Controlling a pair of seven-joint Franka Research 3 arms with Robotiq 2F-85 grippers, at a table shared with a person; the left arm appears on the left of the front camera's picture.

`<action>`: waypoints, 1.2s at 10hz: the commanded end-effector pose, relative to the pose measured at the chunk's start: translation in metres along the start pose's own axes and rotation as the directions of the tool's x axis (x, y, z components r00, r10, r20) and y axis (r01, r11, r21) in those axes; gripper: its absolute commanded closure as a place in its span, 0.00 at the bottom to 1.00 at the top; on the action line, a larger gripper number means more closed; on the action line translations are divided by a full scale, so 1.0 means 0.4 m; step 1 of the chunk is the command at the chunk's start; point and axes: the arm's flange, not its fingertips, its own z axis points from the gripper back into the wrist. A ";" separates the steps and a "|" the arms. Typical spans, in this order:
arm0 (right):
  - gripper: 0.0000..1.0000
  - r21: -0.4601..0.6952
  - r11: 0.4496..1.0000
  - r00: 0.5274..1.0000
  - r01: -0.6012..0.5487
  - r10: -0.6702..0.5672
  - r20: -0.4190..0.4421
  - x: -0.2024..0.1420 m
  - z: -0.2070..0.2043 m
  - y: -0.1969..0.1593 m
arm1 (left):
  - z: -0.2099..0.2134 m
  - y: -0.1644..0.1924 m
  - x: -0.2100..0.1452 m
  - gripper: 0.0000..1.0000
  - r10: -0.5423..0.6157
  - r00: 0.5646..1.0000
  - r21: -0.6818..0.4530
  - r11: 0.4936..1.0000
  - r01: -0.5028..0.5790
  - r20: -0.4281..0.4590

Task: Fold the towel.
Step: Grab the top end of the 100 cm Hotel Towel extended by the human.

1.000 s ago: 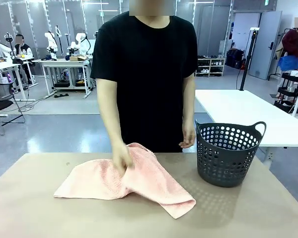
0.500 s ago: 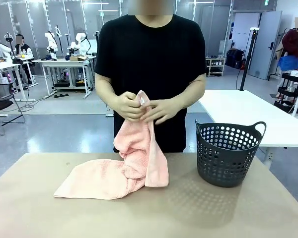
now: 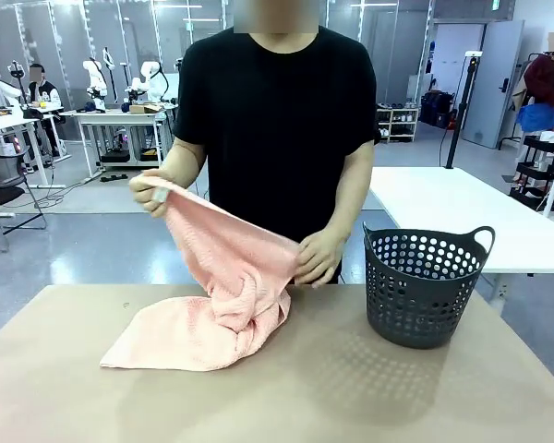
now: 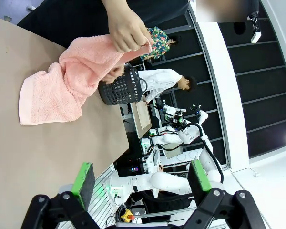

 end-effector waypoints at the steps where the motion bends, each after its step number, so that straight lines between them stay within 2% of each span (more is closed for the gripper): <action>1: 0.00 0.010 1.000 1.000 -0.006 0.006 0.005 0.003 0.001 0.000 | 0.001 -0.001 0.000 0.00 0.001 1.000 -0.005 1.000 -0.001 -0.002; 12: 0.00 0.010 1.000 1.000 -0.006 0.006 0.005 0.003 0.001 0.000 | 0.001 -0.001 0.000 0.00 0.001 1.000 -0.005 1.000 -0.001 -0.002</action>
